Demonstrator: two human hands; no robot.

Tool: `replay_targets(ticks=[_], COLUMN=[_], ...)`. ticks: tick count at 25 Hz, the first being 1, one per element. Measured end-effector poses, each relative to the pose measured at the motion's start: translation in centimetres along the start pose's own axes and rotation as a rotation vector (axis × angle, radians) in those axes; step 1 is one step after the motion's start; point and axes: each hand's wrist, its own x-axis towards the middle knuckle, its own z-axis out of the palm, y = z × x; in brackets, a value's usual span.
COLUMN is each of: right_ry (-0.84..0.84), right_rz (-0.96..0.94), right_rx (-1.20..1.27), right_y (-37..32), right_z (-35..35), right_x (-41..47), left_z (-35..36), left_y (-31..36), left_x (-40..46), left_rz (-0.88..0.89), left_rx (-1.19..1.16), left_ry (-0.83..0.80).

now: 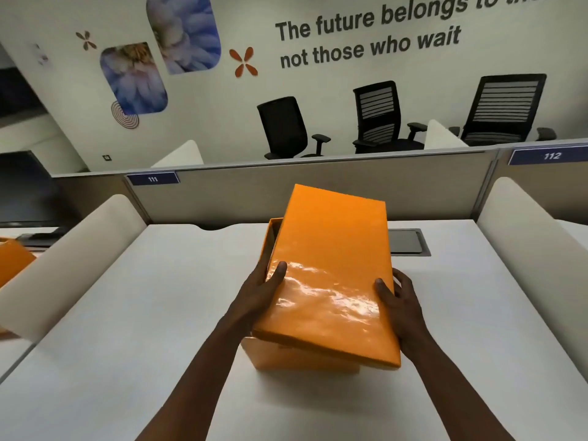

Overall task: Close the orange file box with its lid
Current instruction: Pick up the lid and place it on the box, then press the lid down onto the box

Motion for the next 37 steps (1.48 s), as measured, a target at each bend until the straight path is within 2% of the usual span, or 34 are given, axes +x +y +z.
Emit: replay_targets(ticks=[8,16,20,31,37], right_ry=[0.004,0.115,0.114,0.058,0.063], right_rz=[-0.043,-0.007,-0.009,0.063,-0.001], right_rx=[-0.159,-0.253,-0.286,-0.334,-0.57], right_y=[0.2,0.8,1.3,1.8,2.5], right_z=[6.8,7.6,6.9,6.3,7.0], right_x=[3.6,4.3,3.7,2.9,2.7], left_z=[-5.0,-5.1,-4.8,-3.1,-2.6], left_y=[-4.7,-7.5,-8.6,-10.6,-11.1], left_x=[3.8,5.8,5.9,4.1,3.9], left_rz=[-0.133,-0.143,-0.164,-0.074,-0.022], left_rx=[-0.006,-0.091,-0.189,-0.078,-0.067], left_ry=[-0.02,-0.079,-0.07,-0.048,-0.009])
